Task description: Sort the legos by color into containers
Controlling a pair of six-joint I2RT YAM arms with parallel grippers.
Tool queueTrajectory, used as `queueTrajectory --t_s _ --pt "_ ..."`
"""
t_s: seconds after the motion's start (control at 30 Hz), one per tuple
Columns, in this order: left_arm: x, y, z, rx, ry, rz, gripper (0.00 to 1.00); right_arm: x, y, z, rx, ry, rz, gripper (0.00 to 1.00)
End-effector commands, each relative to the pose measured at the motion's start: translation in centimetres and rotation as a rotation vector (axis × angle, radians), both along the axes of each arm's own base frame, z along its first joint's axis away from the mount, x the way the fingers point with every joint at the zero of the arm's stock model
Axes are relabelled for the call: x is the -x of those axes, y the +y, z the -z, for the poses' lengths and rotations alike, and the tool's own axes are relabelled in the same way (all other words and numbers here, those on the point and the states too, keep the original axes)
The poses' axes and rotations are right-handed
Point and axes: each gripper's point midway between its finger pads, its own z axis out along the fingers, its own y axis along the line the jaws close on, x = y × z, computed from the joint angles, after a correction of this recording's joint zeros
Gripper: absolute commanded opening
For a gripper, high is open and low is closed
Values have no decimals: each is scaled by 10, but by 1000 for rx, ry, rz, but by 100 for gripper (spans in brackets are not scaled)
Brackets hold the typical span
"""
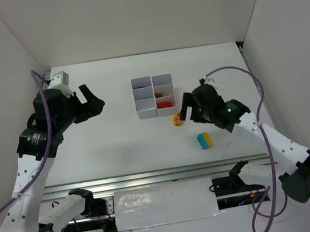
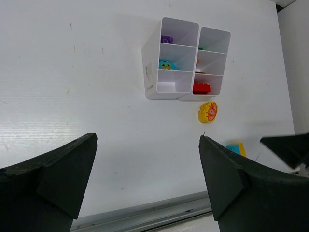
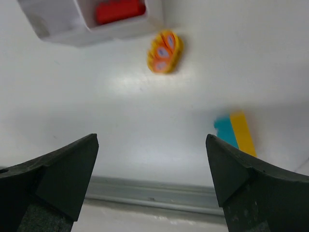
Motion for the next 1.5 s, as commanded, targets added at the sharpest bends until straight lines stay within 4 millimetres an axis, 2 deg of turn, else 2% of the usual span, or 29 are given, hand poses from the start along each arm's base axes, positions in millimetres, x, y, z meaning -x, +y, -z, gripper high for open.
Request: queueTrajectory --t_s 0.0,0.07,0.1,0.17,0.2,0.3,0.47,0.77,0.8,0.93,1.17,1.27,1.33,1.37,1.47 --pt "-10 -1 -3 9 -33 -6 100 65 -20 59 4 229 20 100" --pt "-12 -6 2 18 -26 18 100 79 -30 72 13 269 55 98" --pt "-13 -8 1 25 -37 25 100 88 -34 85 13 301 77 98" --pt "-15 -12 3 37 -39 42 100 97 -37 101 18 355 99 97" --pt "-18 -14 4 39 -40 46 100 104 -41 116 45 401 108 96" --pt "-19 -20 8 29 -28 91 100 100 -51 129 105 408 171 94" --pt "-12 -42 7 75 -33 228 99 91 -52 148 150 432 201 93" --pt "-6 -48 5 75 -63 282 100 75 -66 150 239 424 242 93" --pt "-5 -49 5 81 -63 291 100 69 -64 147 240 416 233 93" --pt "-1 -57 -2 94 -83 349 100 58 -59 154 264 444 154 97" --pt "3 -67 -9 107 -106 424 100 44 -50 156 259 429 69 97" --pt "2 -69 -9 111 -107 432 99 38 -44 163 261 446 29 93" --pt "0 -68 -8 105 -103 426 99 37 -39 168 254 455 2 79" --pt "-1 -67 -11 101 -109 421 100 37 -39 169 252 459 6 66" --pt "-3 -65 -11 88 -109 412 100 37 -36 173 236 458 1 54"
